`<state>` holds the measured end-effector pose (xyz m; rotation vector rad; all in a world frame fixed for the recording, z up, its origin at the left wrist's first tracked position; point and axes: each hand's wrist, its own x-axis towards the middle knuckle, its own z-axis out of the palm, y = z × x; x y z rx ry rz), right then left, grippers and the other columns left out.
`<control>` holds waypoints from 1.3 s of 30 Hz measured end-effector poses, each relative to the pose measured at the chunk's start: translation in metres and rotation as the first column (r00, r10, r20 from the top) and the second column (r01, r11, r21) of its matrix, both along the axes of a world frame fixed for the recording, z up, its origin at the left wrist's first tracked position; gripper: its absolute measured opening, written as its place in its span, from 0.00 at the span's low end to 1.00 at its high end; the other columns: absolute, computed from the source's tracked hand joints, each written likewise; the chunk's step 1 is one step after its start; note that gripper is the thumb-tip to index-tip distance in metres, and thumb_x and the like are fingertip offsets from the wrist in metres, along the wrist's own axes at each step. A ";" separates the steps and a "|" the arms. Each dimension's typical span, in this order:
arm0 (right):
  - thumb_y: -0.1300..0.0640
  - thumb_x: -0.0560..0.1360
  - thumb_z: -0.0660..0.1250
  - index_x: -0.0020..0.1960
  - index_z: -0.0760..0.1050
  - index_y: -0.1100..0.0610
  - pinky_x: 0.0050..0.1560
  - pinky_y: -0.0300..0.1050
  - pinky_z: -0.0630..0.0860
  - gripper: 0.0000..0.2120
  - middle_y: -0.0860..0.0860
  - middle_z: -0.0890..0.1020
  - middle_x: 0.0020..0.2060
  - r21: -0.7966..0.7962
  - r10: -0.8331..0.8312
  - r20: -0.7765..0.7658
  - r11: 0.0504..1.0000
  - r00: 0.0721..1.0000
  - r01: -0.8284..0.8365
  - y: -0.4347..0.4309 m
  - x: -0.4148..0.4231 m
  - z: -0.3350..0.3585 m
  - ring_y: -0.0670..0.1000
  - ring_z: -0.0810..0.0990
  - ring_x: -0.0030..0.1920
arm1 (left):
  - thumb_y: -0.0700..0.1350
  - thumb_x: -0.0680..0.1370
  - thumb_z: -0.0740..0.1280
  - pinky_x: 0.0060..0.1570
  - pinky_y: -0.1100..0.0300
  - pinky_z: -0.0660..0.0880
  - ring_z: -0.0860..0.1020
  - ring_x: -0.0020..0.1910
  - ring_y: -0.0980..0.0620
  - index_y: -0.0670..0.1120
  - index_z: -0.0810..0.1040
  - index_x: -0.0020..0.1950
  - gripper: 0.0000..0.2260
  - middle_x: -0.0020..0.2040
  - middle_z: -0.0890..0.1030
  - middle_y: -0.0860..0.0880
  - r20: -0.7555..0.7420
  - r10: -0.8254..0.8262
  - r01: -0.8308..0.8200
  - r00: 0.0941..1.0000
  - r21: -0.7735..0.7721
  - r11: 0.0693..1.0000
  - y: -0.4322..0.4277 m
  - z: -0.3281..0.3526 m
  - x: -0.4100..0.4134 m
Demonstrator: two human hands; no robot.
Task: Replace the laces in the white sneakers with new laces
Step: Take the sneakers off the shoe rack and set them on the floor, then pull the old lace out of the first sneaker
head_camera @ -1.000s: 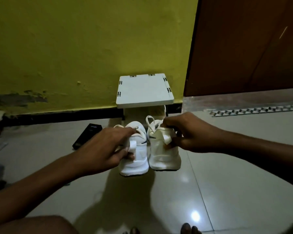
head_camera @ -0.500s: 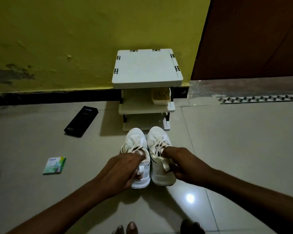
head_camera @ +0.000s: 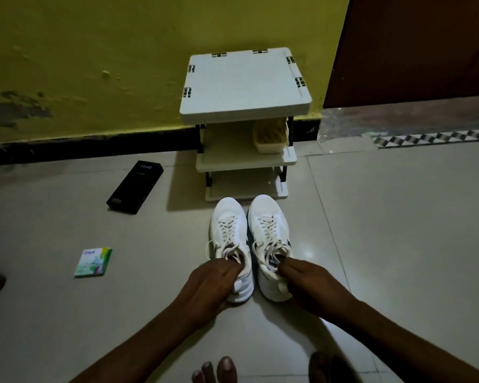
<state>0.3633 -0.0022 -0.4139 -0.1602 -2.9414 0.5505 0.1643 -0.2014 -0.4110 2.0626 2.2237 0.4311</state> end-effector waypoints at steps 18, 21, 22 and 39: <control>0.48 0.74 0.67 0.57 0.74 0.54 0.50 0.32 0.71 0.15 0.46 0.75 0.52 -0.438 -0.407 -0.182 0.848 0.895 0.297 0.021 -0.012 -0.008 0.41 0.75 0.52 | 0.45 0.80 0.65 0.48 0.56 0.77 0.78 0.48 0.56 0.51 0.79 0.52 0.04 0.49 0.78 0.56 0.410 0.252 -0.316 0.876 0.095 0.944 0.088 0.038 0.003; 0.48 0.70 0.72 0.53 0.75 0.53 0.47 0.29 0.69 0.15 0.46 0.74 0.49 -0.451 -0.451 -0.130 0.820 0.883 0.352 0.029 -0.026 -0.019 0.41 0.74 0.49 | 0.46 0.75 0.69 0.51 0.53 0.76 0.77 0.49 0.53 0.50 0.79 0.52 0.07 0.48 0.78 0.54 0.364 0.235 -0.207 0.901 -0.115 0.972 0.117 0.034 -0.005; 0.48 0.70 0.72 0.51 0.75 0.53 0.46 0.29 0.69 0.15 0.47 0.74 0.48 -0.454 -0.460 -0.122 0.814 0.880 0.363 0.029 -0.031 -0.021 0.42 0.74 0.48 | 0.47 0.73 0.69 0.50 0.52 0.76 0.77 0.48 0.52 0.51 0.77 0.50 0.07 0.46 0.76 0.54 0.337 0.229 -0.188 0.913 -0.148 0.971 0.122 0.032 -0.006; 0.47 0.77 0.69 0.57 0.76 0.55 0.53 0.46 0.79 0.14 0.47 0.74 0.53 -0.532 -0.553 -0.143 0.743 0.821 0.407 0.014 -0.036 -0.036 0.44 0.77 0.52 | 0.41 0.73 0.70 0.40 0.65 0.73 0.79 0.39 0.59 0.51 0.81 0.44 0.05 0.39 0.83 0.54 0.369 0.365 -0.298 0.855 -0.227 0.927 0.133 0.037 -0.010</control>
